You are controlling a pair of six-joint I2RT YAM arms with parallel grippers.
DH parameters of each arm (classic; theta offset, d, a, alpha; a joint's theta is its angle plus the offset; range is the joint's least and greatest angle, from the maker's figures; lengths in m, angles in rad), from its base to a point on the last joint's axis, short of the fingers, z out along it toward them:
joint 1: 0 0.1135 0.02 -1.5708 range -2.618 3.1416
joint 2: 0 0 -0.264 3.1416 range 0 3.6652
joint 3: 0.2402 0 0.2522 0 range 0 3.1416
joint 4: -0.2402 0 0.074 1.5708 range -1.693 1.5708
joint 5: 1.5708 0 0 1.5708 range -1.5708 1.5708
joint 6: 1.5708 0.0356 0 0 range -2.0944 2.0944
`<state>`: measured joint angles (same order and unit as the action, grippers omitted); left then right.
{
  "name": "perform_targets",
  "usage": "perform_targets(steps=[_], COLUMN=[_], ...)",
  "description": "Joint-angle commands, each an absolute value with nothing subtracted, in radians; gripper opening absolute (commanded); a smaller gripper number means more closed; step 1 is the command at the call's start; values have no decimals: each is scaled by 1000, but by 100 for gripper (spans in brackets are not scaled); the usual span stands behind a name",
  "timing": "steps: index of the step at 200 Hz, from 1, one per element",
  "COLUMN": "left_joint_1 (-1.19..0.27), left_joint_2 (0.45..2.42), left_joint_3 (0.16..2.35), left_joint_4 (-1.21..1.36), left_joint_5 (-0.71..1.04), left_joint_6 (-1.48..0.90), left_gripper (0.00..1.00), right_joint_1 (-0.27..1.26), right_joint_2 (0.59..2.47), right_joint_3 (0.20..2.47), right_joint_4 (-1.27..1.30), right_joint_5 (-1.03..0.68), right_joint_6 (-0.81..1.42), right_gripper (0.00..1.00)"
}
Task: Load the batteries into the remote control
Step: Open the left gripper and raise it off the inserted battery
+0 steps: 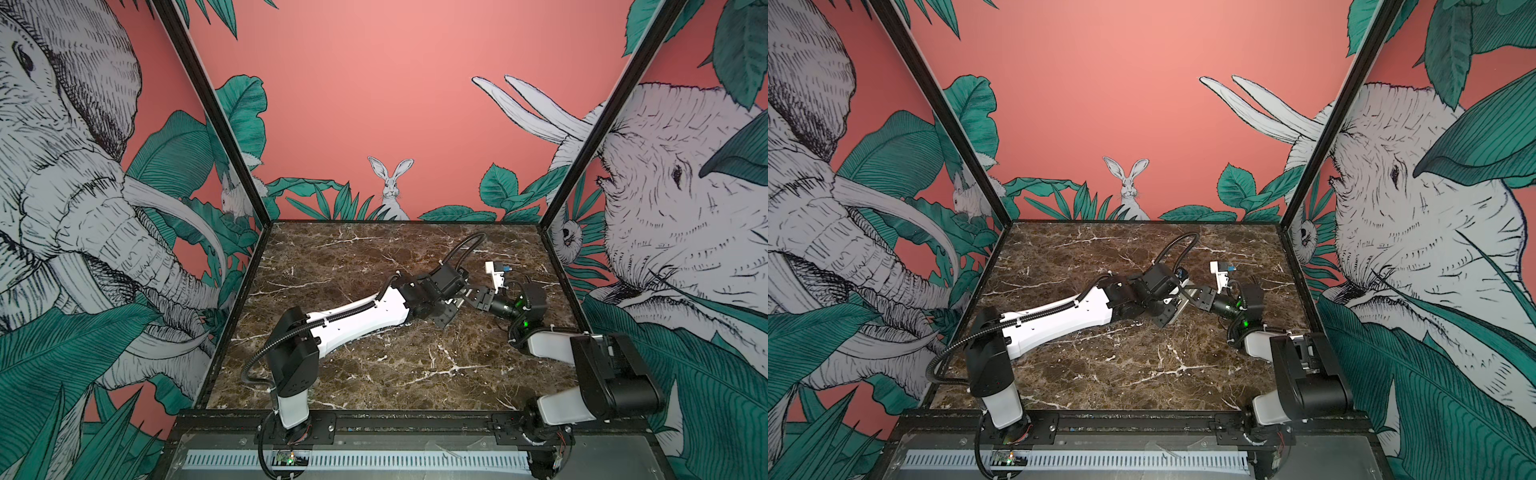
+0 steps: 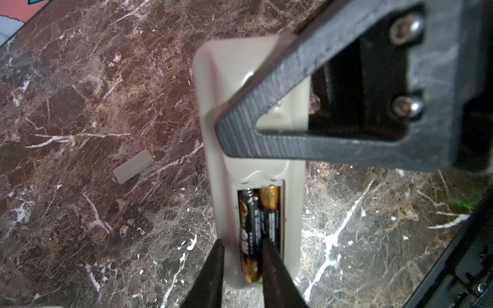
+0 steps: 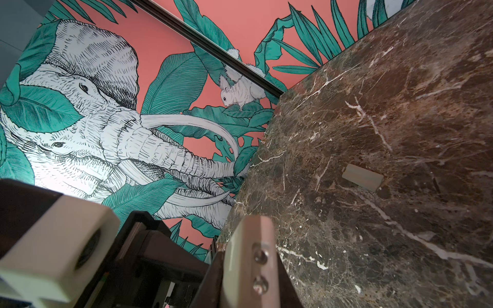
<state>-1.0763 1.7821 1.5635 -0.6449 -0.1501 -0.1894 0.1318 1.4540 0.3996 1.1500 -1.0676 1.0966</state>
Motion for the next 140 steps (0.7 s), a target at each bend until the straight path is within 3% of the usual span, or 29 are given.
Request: perform_targets(steps=[1, 46, 109, 140], left_joint_1=[-1072, -1072, -1072, -1072], left_joint_2=[1724, 1664, 1413, 1339], left_joint_3=[1542, 1512, 1302, 1242], left_joint_4=[-630, -610, -422, -383], left_joint_5=[-150, -147, -224, -237], left_joint_6=[-186, -150, -24, 32], left_gripper=[36, 58, 75, 91], right_joint_1=[147, 147, 146, 147], right_joint_2=[1450, 1450, 1462, 1482], right_joint_3=[435, 434, 448, 454], right_joint_4=[1261, 1220, 1223, 1251], right_joint_5=[-1119, -1122, -1135, -1145], right_joint_6=[1140, 1121, 1164, 1211], right_gripper=[0, 0, 0, 0])
